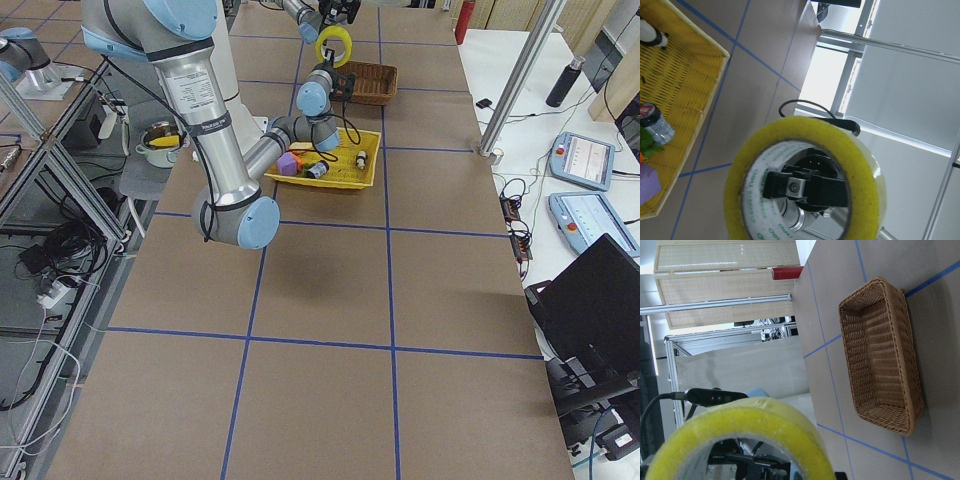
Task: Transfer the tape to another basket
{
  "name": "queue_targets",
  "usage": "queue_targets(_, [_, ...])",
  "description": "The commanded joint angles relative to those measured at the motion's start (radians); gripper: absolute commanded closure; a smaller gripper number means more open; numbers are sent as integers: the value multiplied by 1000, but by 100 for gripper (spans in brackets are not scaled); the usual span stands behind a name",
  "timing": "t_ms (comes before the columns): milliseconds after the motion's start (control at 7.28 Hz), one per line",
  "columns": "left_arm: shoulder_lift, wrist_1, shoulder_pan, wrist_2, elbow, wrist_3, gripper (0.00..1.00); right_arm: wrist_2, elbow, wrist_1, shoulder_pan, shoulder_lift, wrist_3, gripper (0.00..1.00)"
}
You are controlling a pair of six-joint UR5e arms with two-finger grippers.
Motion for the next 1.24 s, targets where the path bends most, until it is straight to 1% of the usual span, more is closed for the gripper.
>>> queue_targets(0, [-2,-15,5,9,0,-4,9,-3,-29,96,-33,-5,16,100])
queue_targets(275, [-1,-18,5,9,-1,-4,12,-1,-31,119,-48,-7,19,100])
queue_targets(412, [-1,-27,8,9,-1,-6,32,-1,-31,120,-53,-7,19,100])
queue_targets(550, [7,-42,11,9,0,-6,61,-1,-31,123,-54,-7,19,100])
queue_targets(687, [8,-51,11,8,-1,-6,93,0,-34,126,-56,-10,19,100])
queue_targets(824, [10,-52,11,8,5,-6,100,-3,-36,124,-57,-7,19,100])
queue_targets(962, [11,-52,11,8,3,-4,100,-4,-36,126,-57,-4,18,100])
queue_targets(1099, [13,-53,11,8,5,-4,100,-45,-37,123,-57,-1,21,1])
